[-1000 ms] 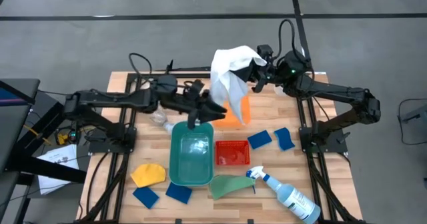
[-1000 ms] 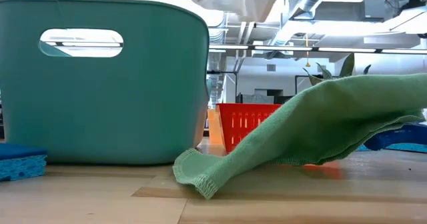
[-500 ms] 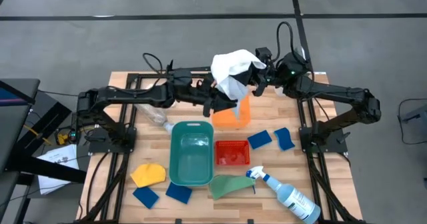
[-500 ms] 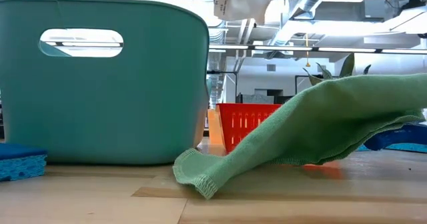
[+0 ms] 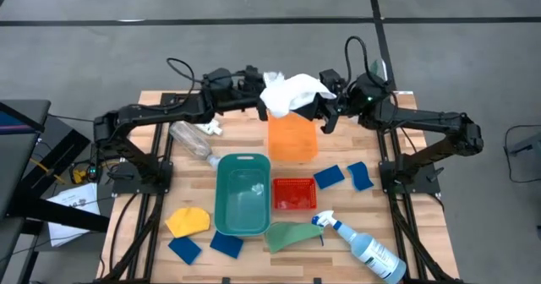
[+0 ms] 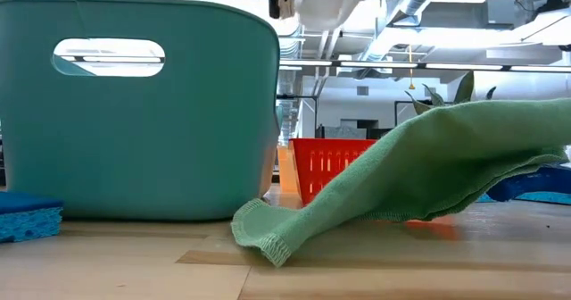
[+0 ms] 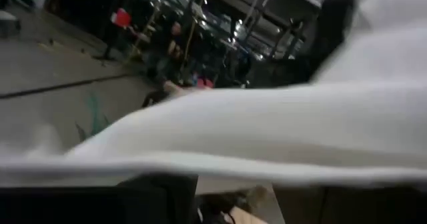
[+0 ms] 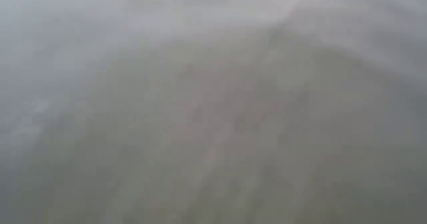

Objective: Pick & Place Kitchen Items
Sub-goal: Put the white towel into the green bin

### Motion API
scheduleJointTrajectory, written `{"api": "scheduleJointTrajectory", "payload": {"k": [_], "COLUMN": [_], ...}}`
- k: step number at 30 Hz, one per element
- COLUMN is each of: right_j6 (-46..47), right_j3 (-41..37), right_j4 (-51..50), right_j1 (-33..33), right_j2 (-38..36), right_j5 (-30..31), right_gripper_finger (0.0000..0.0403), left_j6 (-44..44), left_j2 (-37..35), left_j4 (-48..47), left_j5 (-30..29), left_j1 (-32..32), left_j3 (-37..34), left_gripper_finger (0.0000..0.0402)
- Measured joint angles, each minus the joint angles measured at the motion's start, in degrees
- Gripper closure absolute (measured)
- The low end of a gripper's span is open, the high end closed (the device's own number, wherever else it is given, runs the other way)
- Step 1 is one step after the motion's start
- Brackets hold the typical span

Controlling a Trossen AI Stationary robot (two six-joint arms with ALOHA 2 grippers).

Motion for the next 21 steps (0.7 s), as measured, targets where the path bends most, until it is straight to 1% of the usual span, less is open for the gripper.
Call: {"api": "scheduleJointTrajectory", "payload": {"k": [3, 7, 12, 14, 16, 21], "right_j6": [0.0, 0.0, 0.0, 0.0, 0.0, 0.01], "right_j3": [0.0, 0.0, 0.0, 0.0, 0.0, 0.0], "right_j4": [-1.59, -3.03, -4.63, -6.15, -7.67, -10.35], "right_j1": [0.43, 0.46, 0.29, 0.01, -0.02, -0.02], "right_j2": [0.0, 0.0, 0.0, 0.0, 0.0, 0.0], "right_j5": [-0.08, -0.12, -0.15, -0.17, -0.17, -0.09], "right_gripper_finger": [0.0403, 0.0403, 0.0403, 0.0403, 0.0403, 0.0403], "left_j6": [-0.01, -1.6, -4.76, -4.93, -5.36, -6.65], "left_j2": [-0.32, -0.44, -0.68, -1.11, -1.98, -5.0], "left_j4": [3.72, 9.04, 13.4, 14.1, 13.56, 13.76], "left_j5": [0.73, 5.21, 11.52, 13.14, 14.12, 14.41], "left_j1": [0.97, 2.0, 2.0, 1.82, 1.69, 1.7], "left_j3": [0.0, 0.0, 0.0, 0.0, 0.0, 0.0], "left_gripper_finger": [0.0235, 0.0235, 0.0235, 0.0235, 0.0235, 0.0235]}}
